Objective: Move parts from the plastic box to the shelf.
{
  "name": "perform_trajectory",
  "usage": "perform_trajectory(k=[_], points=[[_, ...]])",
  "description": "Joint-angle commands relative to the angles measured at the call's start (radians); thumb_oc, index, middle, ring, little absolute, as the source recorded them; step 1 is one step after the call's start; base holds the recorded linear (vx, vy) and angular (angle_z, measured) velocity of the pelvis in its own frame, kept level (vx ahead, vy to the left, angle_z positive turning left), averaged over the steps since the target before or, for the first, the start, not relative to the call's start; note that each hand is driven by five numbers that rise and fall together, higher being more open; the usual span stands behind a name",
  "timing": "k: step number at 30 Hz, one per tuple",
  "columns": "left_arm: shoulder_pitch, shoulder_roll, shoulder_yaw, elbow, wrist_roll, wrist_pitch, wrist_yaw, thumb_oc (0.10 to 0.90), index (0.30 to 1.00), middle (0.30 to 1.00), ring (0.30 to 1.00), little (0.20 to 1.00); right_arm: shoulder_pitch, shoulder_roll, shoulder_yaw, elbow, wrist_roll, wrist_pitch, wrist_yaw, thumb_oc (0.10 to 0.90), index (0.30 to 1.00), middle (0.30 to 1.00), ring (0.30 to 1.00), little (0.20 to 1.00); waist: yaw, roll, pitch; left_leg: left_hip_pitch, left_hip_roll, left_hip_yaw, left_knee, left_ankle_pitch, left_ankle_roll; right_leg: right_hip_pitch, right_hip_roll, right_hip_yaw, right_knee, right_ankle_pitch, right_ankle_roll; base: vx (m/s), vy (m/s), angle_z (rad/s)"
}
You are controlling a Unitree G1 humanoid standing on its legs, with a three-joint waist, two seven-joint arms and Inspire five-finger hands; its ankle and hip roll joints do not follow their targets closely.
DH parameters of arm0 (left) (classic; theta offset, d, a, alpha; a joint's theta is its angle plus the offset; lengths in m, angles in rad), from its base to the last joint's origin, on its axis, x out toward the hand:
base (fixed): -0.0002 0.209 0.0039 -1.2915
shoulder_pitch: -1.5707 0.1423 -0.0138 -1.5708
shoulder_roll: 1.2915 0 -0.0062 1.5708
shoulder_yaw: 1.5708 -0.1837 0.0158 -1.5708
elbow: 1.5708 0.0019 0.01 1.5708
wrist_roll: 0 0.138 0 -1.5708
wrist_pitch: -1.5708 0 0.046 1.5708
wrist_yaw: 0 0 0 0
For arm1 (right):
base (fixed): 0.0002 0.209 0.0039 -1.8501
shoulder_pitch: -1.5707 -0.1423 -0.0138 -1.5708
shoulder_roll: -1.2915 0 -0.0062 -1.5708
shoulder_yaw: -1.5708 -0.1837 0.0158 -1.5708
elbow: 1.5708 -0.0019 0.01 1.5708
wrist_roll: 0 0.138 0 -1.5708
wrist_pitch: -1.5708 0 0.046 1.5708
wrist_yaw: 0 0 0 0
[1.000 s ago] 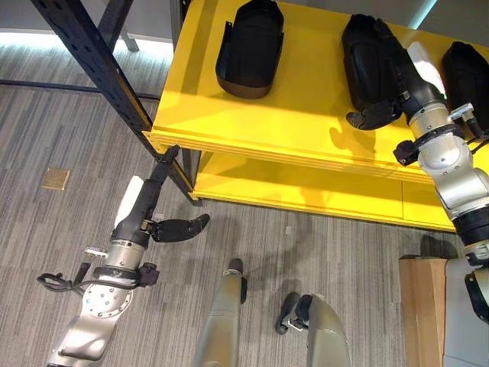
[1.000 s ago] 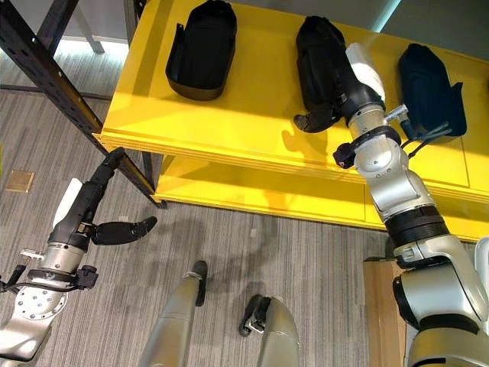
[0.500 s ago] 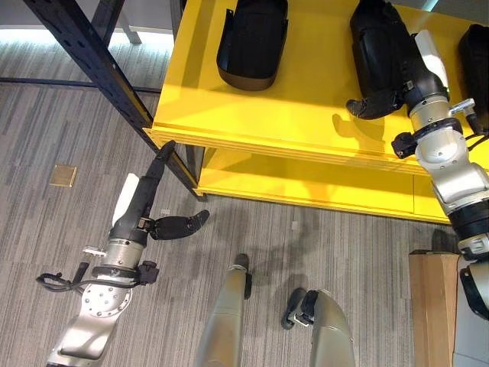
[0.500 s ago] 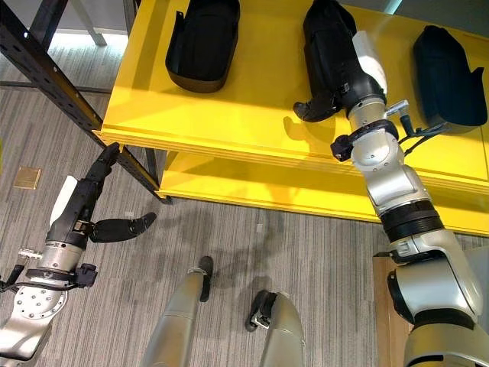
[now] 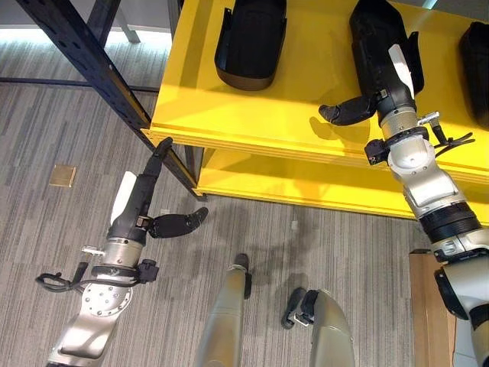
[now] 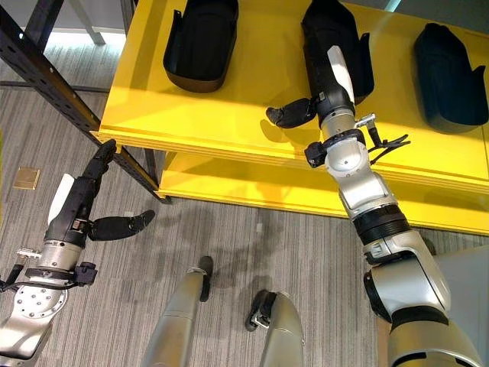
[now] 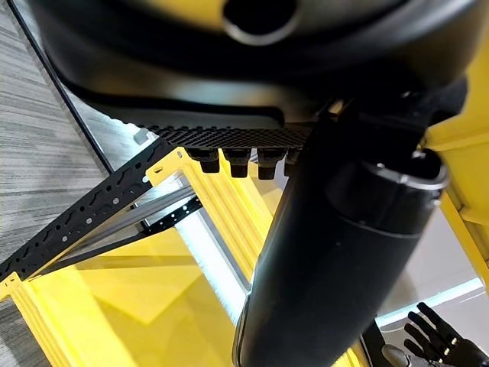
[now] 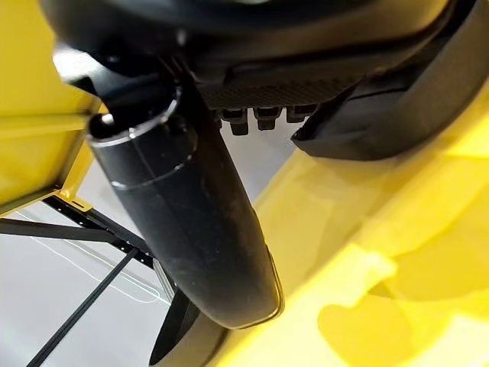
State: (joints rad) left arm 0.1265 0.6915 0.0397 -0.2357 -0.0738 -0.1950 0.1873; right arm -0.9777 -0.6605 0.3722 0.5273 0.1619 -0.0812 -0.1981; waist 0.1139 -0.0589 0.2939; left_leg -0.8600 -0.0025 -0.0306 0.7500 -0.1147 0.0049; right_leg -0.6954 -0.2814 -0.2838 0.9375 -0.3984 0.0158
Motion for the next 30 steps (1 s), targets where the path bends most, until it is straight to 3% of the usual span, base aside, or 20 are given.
perform_trajectory(k=[1,20,30], points=[[-0.036,0.005,0.025,-0.116,-0.024,-0.104,0.064,0.9,1.0,1.0,1.0,1.0,-0.069,-0.015,-0.07,-0.049,0.034,-0.082,-0.072,0.9,1.0,1.0,1.0,1.0,0.003,0.008,-0.066,0.015,0.032,-0.025,0.026,-0.111,0.002,-0.019,0.016,0.073,-0.081,0.082,0.043,0.0,0.0,0.0],[-0.036,0.002,0.026,-0.109,-0.018,-0.104,0.092,0.9,1.0,1.0,1.0,1.0,-0.027,0.043,-0.105,-0.109,0.052,-0.092,-0.097,0.9,1.0,1.0,1.0,1.0,-0.001,0.012,-0.068,0.002,0.033,-0.025,0.031,-0.112,0.003,-0.033,0.016,0.078,-0.077,0.082,0.042,0.0,0.0,0.0],[-0.032,-0.002,0.035,-0.114,-0.004,-0.105,0.104,0.9,1.0,1.0,1.0,1.0,-0.019,0.002,-0.173,-0.31,-0.002,-0.133,-0.14,0.9,1.0,1.0,1.0,1.0,-0.015,0.003,-0.074,0.005,0.033,-0.024,0.024,-0.111,0.004,-0.034,0.019,0.082,-0.083,0.086,0.045,0.0,0.0,0.0]])
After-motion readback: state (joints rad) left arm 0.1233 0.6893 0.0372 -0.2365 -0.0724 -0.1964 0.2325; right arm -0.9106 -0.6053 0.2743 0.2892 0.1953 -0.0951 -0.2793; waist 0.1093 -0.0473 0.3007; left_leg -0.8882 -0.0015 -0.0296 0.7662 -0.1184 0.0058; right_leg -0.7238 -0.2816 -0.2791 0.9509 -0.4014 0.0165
